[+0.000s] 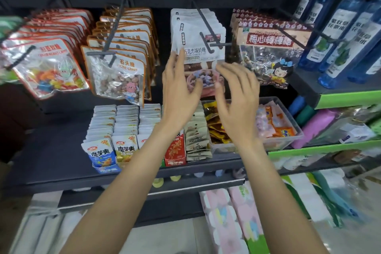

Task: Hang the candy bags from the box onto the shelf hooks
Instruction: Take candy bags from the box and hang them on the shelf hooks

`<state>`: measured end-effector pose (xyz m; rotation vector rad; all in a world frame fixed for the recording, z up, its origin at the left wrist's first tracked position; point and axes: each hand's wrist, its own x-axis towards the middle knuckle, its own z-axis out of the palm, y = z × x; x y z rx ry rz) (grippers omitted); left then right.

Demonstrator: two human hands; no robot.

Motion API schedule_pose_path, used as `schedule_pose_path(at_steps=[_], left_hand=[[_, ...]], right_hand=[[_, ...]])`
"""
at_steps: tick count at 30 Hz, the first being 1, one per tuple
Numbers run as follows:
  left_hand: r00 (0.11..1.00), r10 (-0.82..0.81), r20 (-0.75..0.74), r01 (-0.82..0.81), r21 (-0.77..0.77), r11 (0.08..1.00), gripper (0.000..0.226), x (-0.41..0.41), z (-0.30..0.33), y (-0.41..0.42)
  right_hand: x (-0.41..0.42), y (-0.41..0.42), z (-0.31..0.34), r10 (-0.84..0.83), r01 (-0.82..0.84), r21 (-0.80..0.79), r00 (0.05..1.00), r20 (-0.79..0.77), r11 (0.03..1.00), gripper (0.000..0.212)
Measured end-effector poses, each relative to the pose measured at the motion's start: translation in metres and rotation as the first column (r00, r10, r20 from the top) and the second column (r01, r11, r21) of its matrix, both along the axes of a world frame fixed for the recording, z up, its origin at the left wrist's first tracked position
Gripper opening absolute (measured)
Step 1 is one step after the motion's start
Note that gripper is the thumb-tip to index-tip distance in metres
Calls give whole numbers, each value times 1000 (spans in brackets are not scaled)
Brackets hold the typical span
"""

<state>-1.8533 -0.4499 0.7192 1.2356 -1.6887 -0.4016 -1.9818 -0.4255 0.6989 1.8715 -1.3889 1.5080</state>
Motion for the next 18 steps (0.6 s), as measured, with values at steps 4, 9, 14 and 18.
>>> schedule_pose_path(at_steps=[4, 9, 14, 18], left_hand=[[994, -62, -85, 56, -67, 996, 39, 25, -9, 52], [992, 119, -29, -120, -30, 992, 25, 92, -55, 111], [944, 179, 278, -216, 110, 970, 29, 184, -111, 150], [913, 95, 396, -211, 261, 942, 39, 264, -153, 185]], right_hand=[[14, 28, -9, 95, -97, 32, 994, 53, 995, 25], [55, 65, -50, 162, -161, 227, 987, 13, 961, 22], [119, 101, -104, 290, -215, 527, 955, -63, 822, 30], [181, 129, -135, 365, -214, 706, 928, -67, 675, 33]])
